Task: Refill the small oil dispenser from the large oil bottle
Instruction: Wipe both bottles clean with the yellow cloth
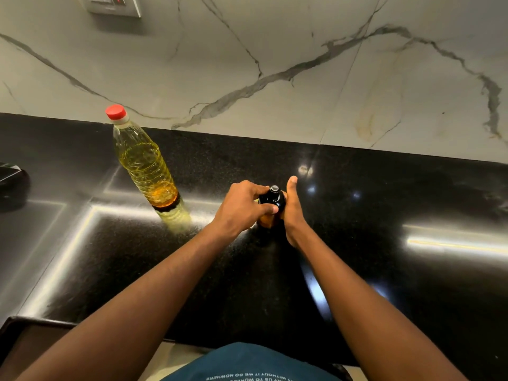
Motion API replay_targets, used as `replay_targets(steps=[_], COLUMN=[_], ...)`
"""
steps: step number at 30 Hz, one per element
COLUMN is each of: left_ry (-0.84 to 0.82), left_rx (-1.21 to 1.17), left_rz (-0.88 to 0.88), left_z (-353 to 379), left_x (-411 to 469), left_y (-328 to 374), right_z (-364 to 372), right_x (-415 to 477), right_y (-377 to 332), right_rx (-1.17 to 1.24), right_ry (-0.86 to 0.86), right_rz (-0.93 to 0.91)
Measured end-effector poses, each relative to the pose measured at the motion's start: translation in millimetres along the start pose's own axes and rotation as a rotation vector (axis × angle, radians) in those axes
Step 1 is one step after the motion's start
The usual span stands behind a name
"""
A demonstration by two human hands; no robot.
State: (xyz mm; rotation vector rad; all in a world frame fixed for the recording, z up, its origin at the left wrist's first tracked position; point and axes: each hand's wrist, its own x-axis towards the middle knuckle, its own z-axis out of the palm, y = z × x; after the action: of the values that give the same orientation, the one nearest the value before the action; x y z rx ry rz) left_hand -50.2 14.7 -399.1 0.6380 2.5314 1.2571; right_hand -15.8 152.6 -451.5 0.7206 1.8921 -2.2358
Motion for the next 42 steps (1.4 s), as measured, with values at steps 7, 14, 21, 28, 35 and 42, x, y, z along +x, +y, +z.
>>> replay_targets(steps=[7, 14, 21, 28, 35, 42], left_ry=[-0.024, -0.031, -0.036, -0.032, -0.051, -0.18], left_rx=[-0.013, 0.032, 0.02, 0.016, 0.073, 0.028], left_rz=[-0.003, -0.01, -0.021, -0.02, -0.02, -0.037], left_z=[-0.4, -0.5, -0.8, -3.3, -2.9, -13.7], left_x=[1.9, 1.5, 0.6, 0.6, 3.8, 12.9], left_y=[-2.9, -1.1, -0.4, 0.5, -0.4, -3.6], right_z=[14.4, 11.5, 2.9, 8.2, 2.8, 12.2], right_x=[-44.4, -35.7, -44.2, -60.7, -27.6, -34.9], right_y=[42.8, 15.3, 22.7, 27.3, -3.8, 15.8], right_rx=[0.101, -0.392, -0.673, -0.698, -0.493, -0.168], right_ry=[0.092, 0.189, 0.155, 0.133, 0.119, 0.209], right_rz=[-0.266, -0.385, -0.457, -0.408, -0.344, -0.286])
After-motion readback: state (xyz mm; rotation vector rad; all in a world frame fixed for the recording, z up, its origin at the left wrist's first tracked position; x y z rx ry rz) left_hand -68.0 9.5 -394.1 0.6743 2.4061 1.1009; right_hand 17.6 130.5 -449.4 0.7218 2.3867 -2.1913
